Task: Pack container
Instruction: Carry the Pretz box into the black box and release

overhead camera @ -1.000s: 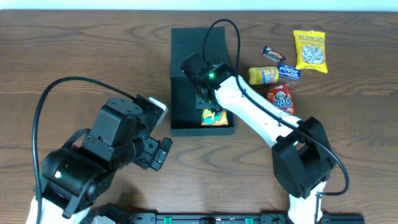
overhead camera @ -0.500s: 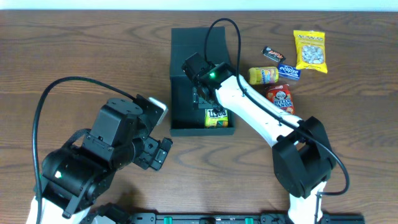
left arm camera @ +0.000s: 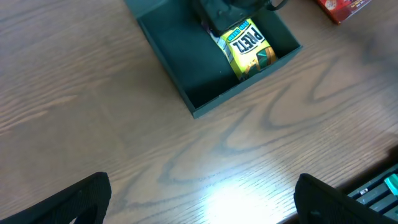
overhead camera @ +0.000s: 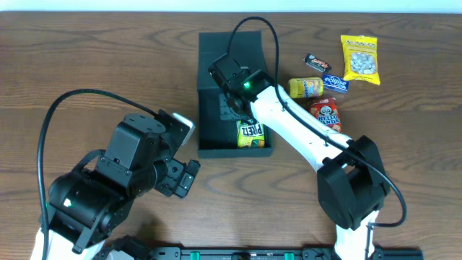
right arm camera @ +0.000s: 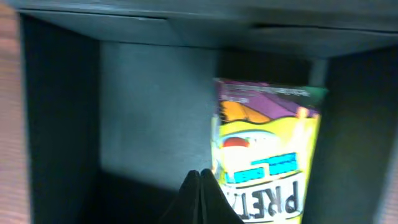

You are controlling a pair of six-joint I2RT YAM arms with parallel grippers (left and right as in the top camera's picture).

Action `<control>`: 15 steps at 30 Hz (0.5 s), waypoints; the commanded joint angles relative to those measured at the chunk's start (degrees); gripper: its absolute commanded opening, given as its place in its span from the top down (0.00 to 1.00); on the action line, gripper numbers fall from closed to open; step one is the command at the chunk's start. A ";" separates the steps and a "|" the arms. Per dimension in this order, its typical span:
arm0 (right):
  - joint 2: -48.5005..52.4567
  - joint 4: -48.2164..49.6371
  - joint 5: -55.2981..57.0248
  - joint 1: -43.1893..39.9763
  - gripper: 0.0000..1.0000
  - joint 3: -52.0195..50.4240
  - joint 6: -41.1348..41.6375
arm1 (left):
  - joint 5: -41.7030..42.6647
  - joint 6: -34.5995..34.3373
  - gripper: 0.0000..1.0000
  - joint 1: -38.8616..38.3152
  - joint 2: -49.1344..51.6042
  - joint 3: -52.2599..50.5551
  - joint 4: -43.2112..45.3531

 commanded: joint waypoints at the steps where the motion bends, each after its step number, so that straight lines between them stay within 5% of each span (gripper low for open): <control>1: 2.82 0.57 -4.28 0.00 0.99 0.96 -1.84 | 0.17 -0.42 0.05 0.17 0.00 0.72 -0.15; 15: 8.31 -2.12 1.79 -0.42 0.98 0.96 -1.57 | 0.17 -0.42 0.05 0.17 0.00 0.72 -0.15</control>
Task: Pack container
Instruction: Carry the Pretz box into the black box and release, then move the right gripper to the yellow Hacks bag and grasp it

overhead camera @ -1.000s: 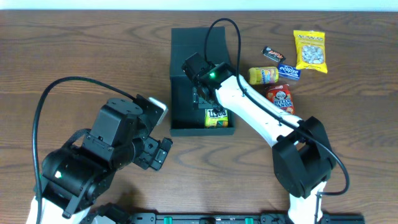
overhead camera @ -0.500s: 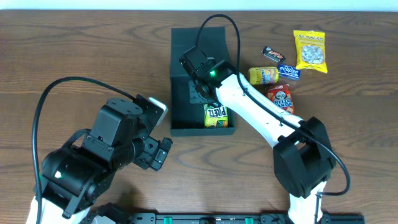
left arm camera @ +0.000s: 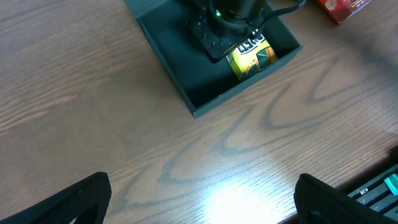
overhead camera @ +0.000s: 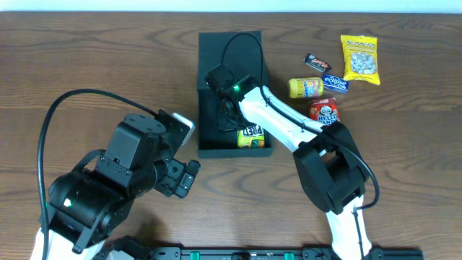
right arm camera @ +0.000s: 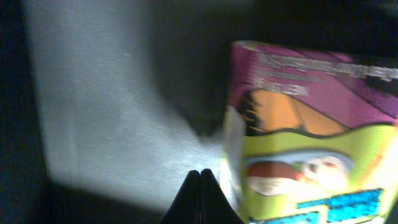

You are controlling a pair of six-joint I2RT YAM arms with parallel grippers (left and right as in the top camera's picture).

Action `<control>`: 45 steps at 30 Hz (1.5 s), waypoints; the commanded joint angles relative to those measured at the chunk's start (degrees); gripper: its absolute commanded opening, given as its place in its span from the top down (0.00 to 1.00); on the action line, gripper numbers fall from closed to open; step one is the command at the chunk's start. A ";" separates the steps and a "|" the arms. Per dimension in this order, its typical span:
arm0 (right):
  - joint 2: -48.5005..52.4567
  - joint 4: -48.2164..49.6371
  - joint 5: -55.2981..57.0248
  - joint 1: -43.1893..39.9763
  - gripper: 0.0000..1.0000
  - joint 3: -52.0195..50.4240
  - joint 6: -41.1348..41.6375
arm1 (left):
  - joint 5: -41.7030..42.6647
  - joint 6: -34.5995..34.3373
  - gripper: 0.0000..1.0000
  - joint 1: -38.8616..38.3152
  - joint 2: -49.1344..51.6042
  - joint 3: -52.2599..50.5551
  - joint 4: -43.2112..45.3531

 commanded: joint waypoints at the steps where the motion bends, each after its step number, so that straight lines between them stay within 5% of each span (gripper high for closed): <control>1: 0.04 -1.25 4.22 -0.44 0.98 0.74 -0.37 | 0.17 -0.42 0.05 0.17 0.00 0.72 -0.17; 18: -0.33 -3.06 4.74 -0.46 0.99 1.25 -1.05 | 0.17 -0.42 0.05 0.17 0.00 0.72 -0.17; 28: -7.76 -3.45 3.52 -2.47 0.99 10.40 -5.29 | 0.17 -0.42 0.05 0.17 0.00 0.72 -0.17; 45: -12.04 -1.27 6.71 -29.51 0.93 12.81 -10.38 | 0.17 -0.42 0.05 0.17 0.00 0.72 -0.17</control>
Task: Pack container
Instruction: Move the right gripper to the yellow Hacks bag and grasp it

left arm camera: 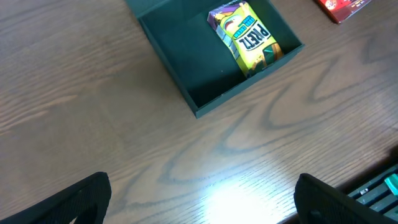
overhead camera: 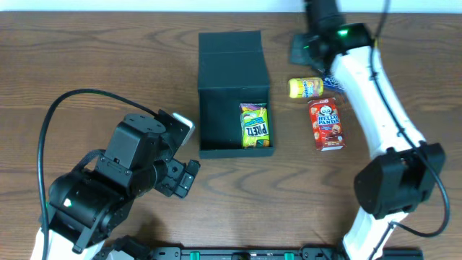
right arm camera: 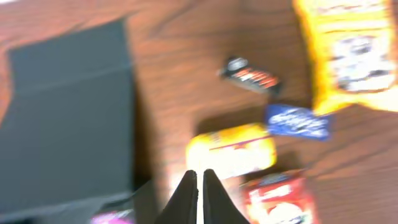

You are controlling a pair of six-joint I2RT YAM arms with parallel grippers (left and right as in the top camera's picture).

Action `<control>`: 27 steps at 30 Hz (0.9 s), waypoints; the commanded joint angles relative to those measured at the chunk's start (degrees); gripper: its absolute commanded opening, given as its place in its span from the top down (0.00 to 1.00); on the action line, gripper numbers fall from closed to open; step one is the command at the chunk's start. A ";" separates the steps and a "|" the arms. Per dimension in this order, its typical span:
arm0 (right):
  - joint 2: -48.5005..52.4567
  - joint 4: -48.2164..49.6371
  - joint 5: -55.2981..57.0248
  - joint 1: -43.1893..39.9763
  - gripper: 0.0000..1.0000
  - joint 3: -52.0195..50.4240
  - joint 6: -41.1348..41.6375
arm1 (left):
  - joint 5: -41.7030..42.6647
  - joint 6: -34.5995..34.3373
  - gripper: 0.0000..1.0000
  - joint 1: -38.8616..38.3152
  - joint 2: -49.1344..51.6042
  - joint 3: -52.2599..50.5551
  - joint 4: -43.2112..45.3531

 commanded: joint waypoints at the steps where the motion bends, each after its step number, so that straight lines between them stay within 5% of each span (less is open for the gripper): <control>1: 0.11 1.42 2.21 -4.33 0.91 0.26 -2.12 | 0.17 -0.42 0.05 0.17 0.00 0.72 -0.15; 6: 0.76 6.10 0.59 -10.84 0.62 -0.50 -4.68 | 0.17 -0.42 0.05 0.17 0.00 0.72 -0.15; 10: 3.65 9.22 -3.43 -15.41 0.23 -0.70 -7.15 | 0.17 -0.42 0.05 0.17 0.00 0.72 -0.15; 14: 7.32 11.06 -3.41 -17.92 0.08 -0.70 -8.66 | 0.17 -0.42 0.05 0.17 0.00 0.72 -0.15; 27: 18.93 17.90 0.74 -18.27 0.01 -0.70 -13.75 | 0.17 -0.42 0.05 0.17 0.00 0.72 -0.15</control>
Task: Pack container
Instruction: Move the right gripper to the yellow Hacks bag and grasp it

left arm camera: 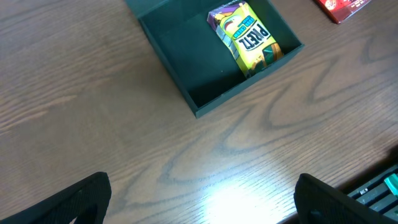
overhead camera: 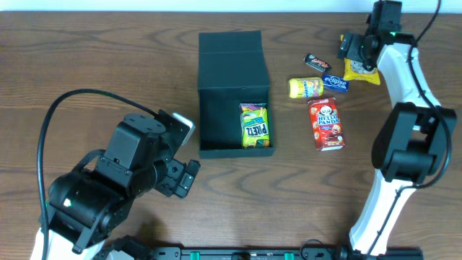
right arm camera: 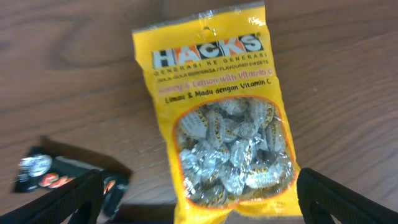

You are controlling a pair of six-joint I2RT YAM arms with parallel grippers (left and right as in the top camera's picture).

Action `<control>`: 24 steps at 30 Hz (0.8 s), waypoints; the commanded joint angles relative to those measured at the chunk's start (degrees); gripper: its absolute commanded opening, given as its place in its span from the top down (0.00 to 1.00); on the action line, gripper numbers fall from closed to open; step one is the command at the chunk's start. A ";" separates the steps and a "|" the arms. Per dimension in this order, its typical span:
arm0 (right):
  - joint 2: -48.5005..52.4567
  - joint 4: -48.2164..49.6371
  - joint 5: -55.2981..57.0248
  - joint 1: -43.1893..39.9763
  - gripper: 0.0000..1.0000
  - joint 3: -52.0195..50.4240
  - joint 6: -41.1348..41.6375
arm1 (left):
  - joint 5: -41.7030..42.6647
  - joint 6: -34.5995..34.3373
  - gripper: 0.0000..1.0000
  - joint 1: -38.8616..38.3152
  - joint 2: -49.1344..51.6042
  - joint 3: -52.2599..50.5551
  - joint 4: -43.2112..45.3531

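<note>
The black container (overhead camera: 216,94) stands open at mid table with a yellow Pretz packet (overhead camera: 253,124) lying flat along its right wall; the left wrist view shows the same Pretz packet (left arm camera: 247,38) in the container (left arm camera: 186,56). A yellow Hacks candy bag (right arm camera: 214,106) lies at the far right of the table. My right gripper (right arm camera: 199,202) hangs open straight over its lower end, fingers wide on either side; from overhead the right gripper (overhead camera: 359,49) covers part of the bag (overhead camera: 362,72). My left gripper (left arm camera: 199,199) is open over bare wood in front of the container.
Between container and bag lie a black candy bar (overhead camera: 315,63), a blue wrapper (overhead camera: 336,83), a yellow packet (overhead camera: 306,87) and a red Hello Panda box (overhead camera: 327,123). The black bar (right arm camera: 62,177) sits just left of the bag.
My right gripper was shut above the yellow packet and blue wrapper near the container. It now stands farther right over the Hacks bag, and it has opened. The left arm is unchanged.
My right gripper was shut inside the container beside the Pretz packet, then lower against it. Afterwards it was outside over the loose snacks, still shut, with the packet lying flat in the container. Now it is open over the Hacks bag.
</note>
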 commanded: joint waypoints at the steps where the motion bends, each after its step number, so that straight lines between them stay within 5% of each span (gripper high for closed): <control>1: 2.54 0.76 1.77 0.42 0.01 -0.22 -1.92 | 0.17 -0.42 0.05 0.17 0.00 0.72 -0.15; 12: 5.35 2.01 20.90 6.05 0.01 -0.22 -2.27 | 0.17 -0.42 0.05 0.17 0.00 0.72 -0.15; 24: 6.84 2.32 18.99 5.88 0.03 -0.22 -2.75 | 0.17 -0.42 0.05 0.17 0.00 0.72 -0.15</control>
